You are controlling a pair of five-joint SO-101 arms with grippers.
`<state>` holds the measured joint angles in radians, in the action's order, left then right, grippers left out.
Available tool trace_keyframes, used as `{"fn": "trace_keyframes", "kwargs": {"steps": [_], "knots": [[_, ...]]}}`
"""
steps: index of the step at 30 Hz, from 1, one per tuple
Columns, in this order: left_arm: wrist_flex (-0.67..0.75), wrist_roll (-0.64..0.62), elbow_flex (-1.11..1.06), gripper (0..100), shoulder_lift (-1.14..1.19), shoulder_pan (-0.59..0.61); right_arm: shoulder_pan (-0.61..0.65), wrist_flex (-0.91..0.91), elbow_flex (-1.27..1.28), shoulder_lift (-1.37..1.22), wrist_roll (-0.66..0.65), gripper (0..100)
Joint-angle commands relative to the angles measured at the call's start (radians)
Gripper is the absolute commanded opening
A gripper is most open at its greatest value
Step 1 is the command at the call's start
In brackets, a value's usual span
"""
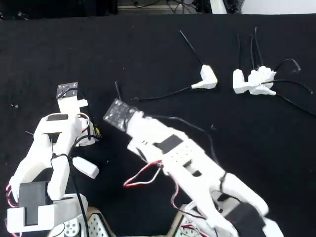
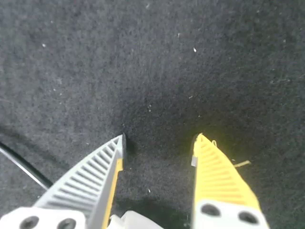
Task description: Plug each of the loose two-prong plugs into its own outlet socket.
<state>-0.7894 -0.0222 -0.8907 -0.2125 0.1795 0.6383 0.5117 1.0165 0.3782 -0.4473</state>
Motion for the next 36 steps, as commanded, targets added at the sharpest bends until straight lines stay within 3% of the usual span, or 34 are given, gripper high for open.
{"fn": "trace_keyframes", "kwargs": {"steps": [1,8,13,16,26,36], "knots": [[0.012,-0.006,0.002,23,0.000,-0.004,0.020,-0.020,-0.107,-0.094,0.011,11.3],[0.014,-0.006,0.002,23,0.000,-0.004,0.014,0.112,-0.268,-0.292,0.006,11.3],[0.014,-0.006,0.001,23,0.000,-0.004,-0.061,0.133,-0.349,-0.390,0.005,10.8],[0.014,-0.006,0.001,23,0.000,-0.004,-0.112,0.135,-0.361,-0.420,-0.031,0.5],[0.014,-0.006,0.001,23,0.000,-0.004,-0.204,0.137,-0.274,-0.291,-0.091,1.0],[0.014,-0.006,0.001,23,0.000,-0.004,-0.394,0.181,-0.070,0.202,0.226,1.1]]}}
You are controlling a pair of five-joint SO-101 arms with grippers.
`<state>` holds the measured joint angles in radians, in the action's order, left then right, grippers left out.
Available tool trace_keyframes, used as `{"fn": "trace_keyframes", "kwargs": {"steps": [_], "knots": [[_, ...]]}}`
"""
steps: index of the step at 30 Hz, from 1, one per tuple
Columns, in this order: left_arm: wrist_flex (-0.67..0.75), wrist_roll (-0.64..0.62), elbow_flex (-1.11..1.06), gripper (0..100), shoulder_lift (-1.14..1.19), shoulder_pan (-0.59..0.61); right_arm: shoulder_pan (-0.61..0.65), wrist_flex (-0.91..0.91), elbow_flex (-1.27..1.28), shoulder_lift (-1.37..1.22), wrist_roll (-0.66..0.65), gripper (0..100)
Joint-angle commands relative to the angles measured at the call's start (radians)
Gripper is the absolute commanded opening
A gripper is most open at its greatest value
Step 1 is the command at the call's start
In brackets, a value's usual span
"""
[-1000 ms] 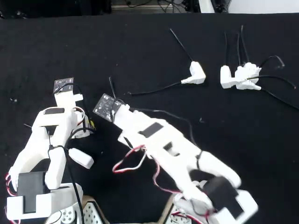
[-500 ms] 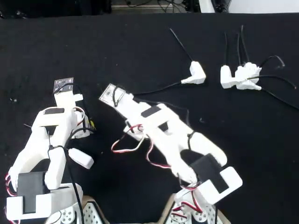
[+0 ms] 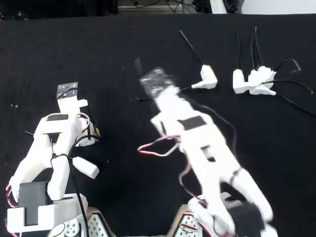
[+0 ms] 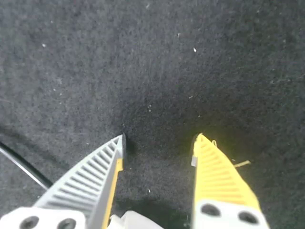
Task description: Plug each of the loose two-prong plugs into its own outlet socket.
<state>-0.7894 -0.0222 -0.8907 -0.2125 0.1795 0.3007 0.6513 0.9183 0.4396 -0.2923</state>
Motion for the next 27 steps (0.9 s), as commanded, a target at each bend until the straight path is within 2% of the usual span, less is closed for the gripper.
{"fn": "trace_keyframes", "kwargs": {"steps": [1,6,11,14,19,23,27], "knots": [[0.014,-0.006,0.001,23,0.000,-0.004,-0.063,0.078,0.047,0.170,0.078,1.1],[0.014,-0.006,0.001,23,0.000,-0.004,-0.023,0.288,0.084,0.219,0.000,3.1],[0.014,-0.006,0.001,23,0.000,-0.004,0.031,0.407,0.081,0.226,-0.071,19.1],[0.014,-0.006,0.001,23,0.000,-0.004,0.020,0.414,0.039,0.226,-0.130,24.4],[0.014,-0.006,0.001,23,0.000,-0.004,-0.087,0.408,0.001,0.219,-0.308,18.2],[0.014,-0.006,0.001,23,0.000,-0.004,-0.173,0.410,0.076,0.219,-0.583,7.0],[0.014,-0.006,0.001,23,0.000,-0.004,-0.219,0.379,0.173,0.219,-0.802,4.6]]}}
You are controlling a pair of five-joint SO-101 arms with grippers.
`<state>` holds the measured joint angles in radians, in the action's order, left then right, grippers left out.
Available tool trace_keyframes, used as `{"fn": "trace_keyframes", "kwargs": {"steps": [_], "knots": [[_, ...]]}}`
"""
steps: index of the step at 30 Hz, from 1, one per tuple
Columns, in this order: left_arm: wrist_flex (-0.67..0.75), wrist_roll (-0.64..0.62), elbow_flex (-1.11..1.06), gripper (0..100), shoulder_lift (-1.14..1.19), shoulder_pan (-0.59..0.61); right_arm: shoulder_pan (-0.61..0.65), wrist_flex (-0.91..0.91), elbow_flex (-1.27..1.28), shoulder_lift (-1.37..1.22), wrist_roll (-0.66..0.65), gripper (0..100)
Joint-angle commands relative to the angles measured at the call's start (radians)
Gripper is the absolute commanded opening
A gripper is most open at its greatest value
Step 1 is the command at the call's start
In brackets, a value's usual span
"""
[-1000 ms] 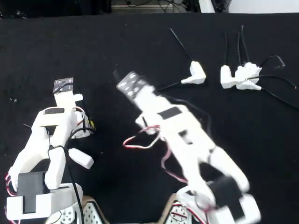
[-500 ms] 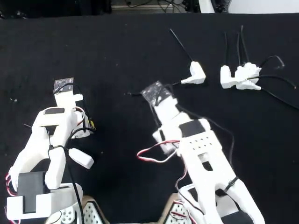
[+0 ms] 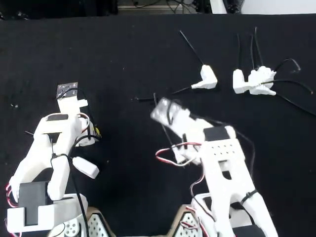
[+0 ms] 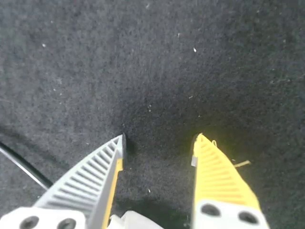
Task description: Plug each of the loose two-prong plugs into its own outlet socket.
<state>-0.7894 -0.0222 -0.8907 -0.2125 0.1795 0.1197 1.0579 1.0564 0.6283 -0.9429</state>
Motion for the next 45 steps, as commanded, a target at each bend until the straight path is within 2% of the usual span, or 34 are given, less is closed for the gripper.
{"fn": "trace_keyframes", "kwargs": {"steps": [1,8,11,15,19,24,29,33,42,45], "knots": [[0.014,-0.006,0.001,23,0.000,-0.004,-0.038,-0.052,0.061,0.030,-0.176,4.6],[0.014,-0.006,-0.001,23,0.000,-0.004,-0.034,-0.293,0.234,0.036,-0.236,4.6],[0.014,-0.006,-0.001,23,0.000,-0.004,-0.008,-0.282,0.243,0.036,-0.232,4.6],[0.014,-0.006,-0.001,23,0.000,-0.005,0.094,-0.157,0.223,0.038,-0.221,4.6],[0.014,-0.006,-0.001,23,0.000,-0.007,0.218,-0.077,0.159,0.038,-0.063,4.6],[0.014,-0.006,-0.001,23,0.000,-0.005,0.333,-0.080,0.090,0.038,0.120,4.6],[0.014,-0.006,-0.001,23,0.000,-0.004,0.381,-0.080,0.028,0.038,0.190,4.7],[0.014,-0.006,-0.001,23,0.000,-0.004,0.354,-0.074,-0.012,0.036,0.164,4.7],[0.012,-0.006,-0.001,23,0.000,-0.004,0.199,-0.091,-0.022,0.030,-0.170,4.7],[0.012,-0.006,-0.001,23,0.000,-0.004,0.176,-0.146,0.042,0.030,-0.216,4.7]]}}
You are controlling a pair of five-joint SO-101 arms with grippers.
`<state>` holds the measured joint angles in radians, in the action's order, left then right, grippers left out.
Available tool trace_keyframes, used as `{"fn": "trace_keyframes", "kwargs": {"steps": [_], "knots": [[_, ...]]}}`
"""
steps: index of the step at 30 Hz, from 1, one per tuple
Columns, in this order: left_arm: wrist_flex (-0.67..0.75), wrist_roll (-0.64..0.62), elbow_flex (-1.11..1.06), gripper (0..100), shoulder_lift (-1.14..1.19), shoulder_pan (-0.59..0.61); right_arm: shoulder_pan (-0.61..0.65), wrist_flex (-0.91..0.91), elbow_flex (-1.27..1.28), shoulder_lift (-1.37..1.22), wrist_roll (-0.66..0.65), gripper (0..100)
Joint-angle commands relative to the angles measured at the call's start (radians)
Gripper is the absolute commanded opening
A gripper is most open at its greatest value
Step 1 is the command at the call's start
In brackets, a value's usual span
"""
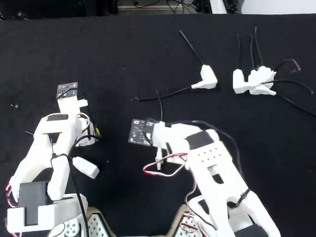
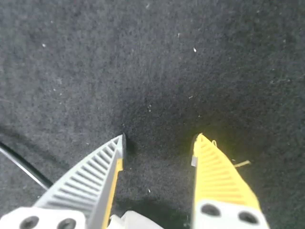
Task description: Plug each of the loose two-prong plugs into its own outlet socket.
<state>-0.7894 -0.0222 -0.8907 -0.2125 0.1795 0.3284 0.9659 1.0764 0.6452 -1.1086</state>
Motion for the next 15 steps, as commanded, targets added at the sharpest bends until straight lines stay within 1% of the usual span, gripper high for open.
{"fn": "trace_keyframes", "kwargs": {"steps": [1,6,10,15], "knots": [[0.012,-0.006,-0.001,23,0.000,-0.004,-0.031,-0.084,0.051,0.013,-0.051,4.7],[0.012,-0.006,-0.001,23,0.000,-0.004,-0.003,-0.258,0.183,0.013,-0.049,4.7],[0.012,-0.006,-0.001,23,0.000,-0.004,0.071,-0.252,0.217,0.013,-0.044,4.7],[0.012,-0.006,-0.001,23,0.000,-0.004,0.143,-0.255,0.209,0.015,0.032,4.7]]}}
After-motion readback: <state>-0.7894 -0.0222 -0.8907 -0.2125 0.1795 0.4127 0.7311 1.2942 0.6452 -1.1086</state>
